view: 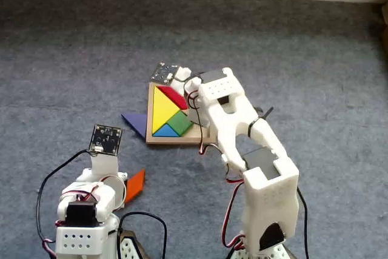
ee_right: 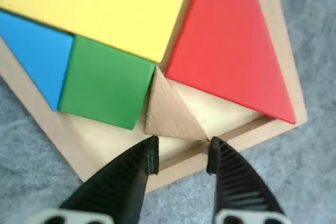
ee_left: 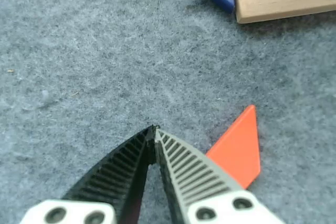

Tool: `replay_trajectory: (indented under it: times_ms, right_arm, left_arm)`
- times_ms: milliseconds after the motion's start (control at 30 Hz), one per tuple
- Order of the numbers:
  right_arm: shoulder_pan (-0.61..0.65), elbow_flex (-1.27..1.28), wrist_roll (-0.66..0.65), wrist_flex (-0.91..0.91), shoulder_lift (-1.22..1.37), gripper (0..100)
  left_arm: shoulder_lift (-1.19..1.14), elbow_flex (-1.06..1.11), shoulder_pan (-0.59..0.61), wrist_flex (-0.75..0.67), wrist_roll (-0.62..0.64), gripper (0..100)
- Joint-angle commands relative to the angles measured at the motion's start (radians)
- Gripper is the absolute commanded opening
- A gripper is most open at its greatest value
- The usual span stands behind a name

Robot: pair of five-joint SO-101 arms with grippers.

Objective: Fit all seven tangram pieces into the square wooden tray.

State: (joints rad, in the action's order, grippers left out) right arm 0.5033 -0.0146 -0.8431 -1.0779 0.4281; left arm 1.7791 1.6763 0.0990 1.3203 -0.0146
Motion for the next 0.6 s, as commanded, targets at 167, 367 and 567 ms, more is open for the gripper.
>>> replay_trajectory:
  times_ms: [167,367,567]
  right_arm:
    - [0.002,-0.036,-0.011,-0.01,-0.047,8.6]
    - [0.013,-0.035,-0.011,-0.071,-0.114,22.2]
    - [0.025,-0.03,-0.046,0.008,-0.099,22.8]
  left_arm:
    - [0.041,0.019,0.01,0.006,-0.005,1]
    - [0.041,0.019,0.01,0.006,-0.005,1]
    - [0.041,0.019,0.01,0.006,-0.005,1]
